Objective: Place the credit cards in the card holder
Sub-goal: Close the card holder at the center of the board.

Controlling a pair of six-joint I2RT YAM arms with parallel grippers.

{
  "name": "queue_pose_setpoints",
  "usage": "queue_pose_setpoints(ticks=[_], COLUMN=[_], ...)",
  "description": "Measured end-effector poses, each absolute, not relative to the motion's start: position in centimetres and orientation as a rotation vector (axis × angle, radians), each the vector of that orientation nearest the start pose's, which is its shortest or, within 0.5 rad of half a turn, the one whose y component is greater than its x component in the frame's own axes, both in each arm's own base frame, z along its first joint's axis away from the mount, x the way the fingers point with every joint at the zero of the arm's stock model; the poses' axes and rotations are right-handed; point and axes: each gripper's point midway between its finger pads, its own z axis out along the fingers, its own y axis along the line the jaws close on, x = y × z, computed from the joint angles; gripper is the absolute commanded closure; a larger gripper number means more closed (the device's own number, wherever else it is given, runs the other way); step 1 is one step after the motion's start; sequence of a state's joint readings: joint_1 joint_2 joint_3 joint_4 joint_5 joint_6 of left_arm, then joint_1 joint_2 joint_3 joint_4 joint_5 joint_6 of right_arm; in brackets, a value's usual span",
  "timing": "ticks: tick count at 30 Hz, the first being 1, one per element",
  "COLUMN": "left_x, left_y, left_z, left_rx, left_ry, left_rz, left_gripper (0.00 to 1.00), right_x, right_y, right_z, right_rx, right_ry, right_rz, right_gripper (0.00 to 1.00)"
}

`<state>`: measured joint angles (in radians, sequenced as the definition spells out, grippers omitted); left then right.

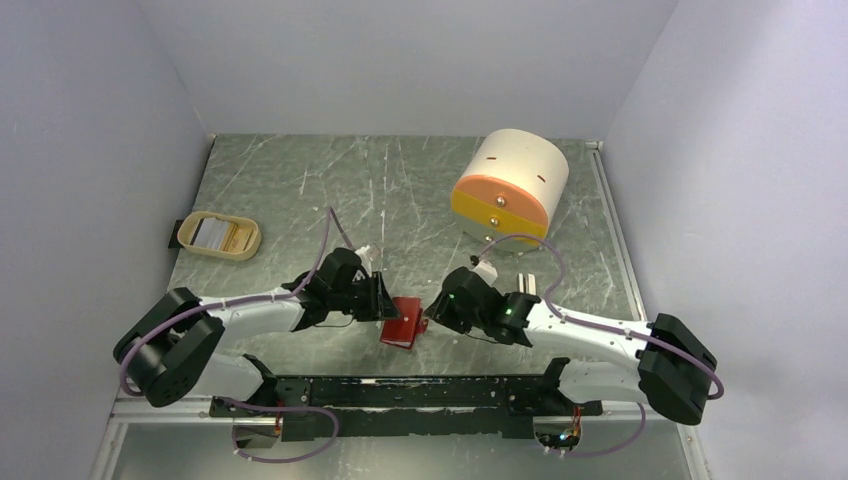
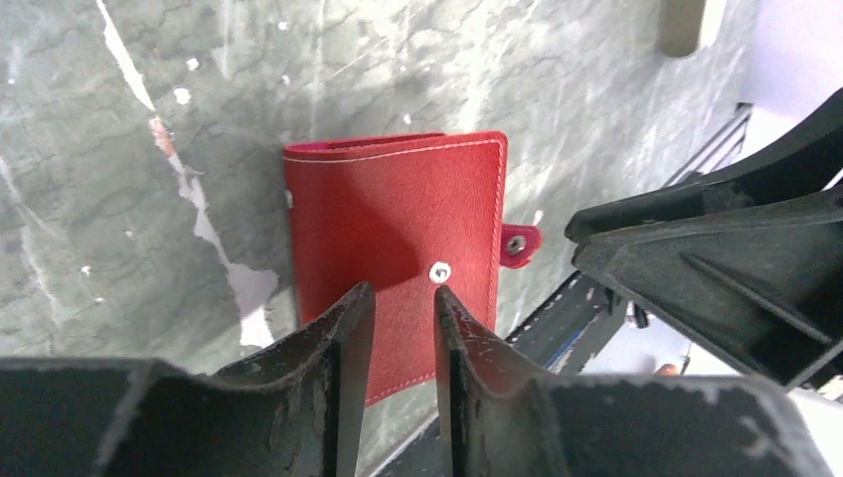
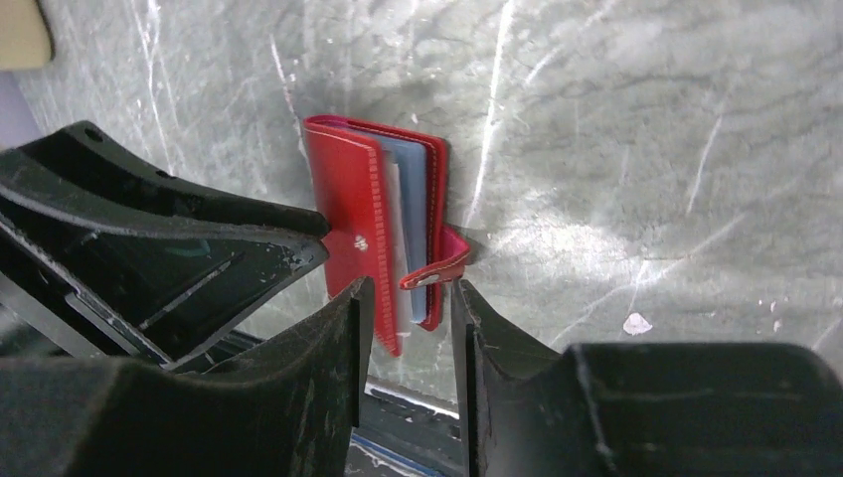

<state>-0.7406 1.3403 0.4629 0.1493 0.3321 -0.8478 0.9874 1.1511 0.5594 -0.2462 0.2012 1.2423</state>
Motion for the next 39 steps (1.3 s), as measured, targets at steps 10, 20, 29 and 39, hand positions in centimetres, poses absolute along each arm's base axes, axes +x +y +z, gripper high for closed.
queue_pose_setpoints(ticks=[10, 20, 29, 39], left_x=[17.4, 17.5, 16.7, 16.6], left_y=[-27.3, -26.2, -24.4, -26.2], left_z=[3.7, 3.7, 2.7, 3.4], left_rx=[0.093, 0.057, 0.018, 0.075], left_ry=[2.574, 2.582, 2.651, 2.663], left_rz=[-1.066, -0.99, -0.879, -0.986], left_gripper=[0.54, 0.47, 0.47, 0.64], right_x=[16.3, 15.9, 16.3, 18.1], right_y=[26.4, 26.1, 25.6, 24.6], right_z=[5.8, 4.7, 5.3, 6.0], right_rx=[0.569, 0.557, 0.348, -0.088], right_ry=[2.554, 2.571, 2.524, 2.446], right_rz=[0.768, 0.765, 0.737, 0.615], right_gripper=[0.69, 1.0, 1.0, 1.0])
